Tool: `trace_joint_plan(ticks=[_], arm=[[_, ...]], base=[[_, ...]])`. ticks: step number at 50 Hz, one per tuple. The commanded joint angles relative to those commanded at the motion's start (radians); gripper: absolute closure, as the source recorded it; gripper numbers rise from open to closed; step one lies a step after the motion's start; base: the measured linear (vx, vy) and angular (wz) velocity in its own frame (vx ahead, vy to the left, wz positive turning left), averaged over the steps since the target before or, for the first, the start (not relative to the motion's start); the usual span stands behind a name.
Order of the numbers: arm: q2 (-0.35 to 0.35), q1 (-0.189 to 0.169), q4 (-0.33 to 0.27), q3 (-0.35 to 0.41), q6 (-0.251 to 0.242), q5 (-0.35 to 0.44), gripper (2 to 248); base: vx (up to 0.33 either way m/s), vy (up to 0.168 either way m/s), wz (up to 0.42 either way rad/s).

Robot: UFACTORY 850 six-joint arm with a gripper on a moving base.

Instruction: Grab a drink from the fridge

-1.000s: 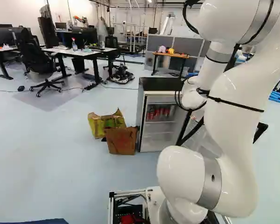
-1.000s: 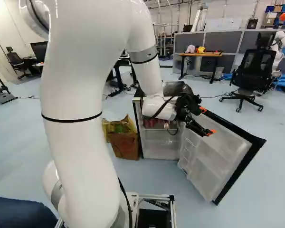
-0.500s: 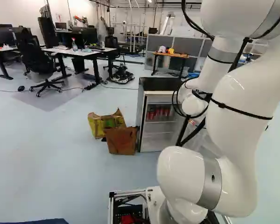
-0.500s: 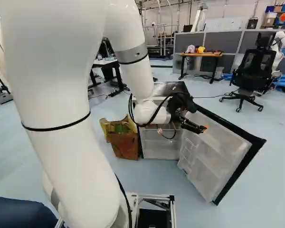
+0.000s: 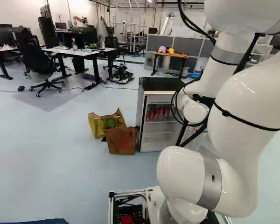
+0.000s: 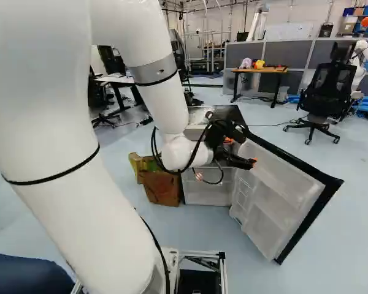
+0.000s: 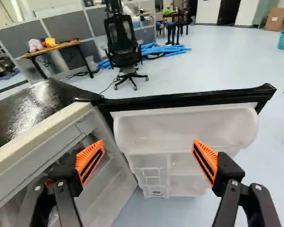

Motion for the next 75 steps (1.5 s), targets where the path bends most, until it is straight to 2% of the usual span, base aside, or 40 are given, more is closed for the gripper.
trace_joint_plan(ticks=[17,55,63,75], arm=[[0.037,-0.004,-0.179,0.039,0.000,-0.022,3],[0.038,-0.005,-0.574,0.040,0.000,-0.096,3],[0.038,-0.005,-0.603,0.040,0.000,-0.117,3],[0.038,-0.005,-0.603,0.040,0.000,-0.117,3]], base=[[0.000,0.000,0.000],[0.000,0.000,0.000],[0.000,0.000,0.000],[0.000,0.000,0.000]])
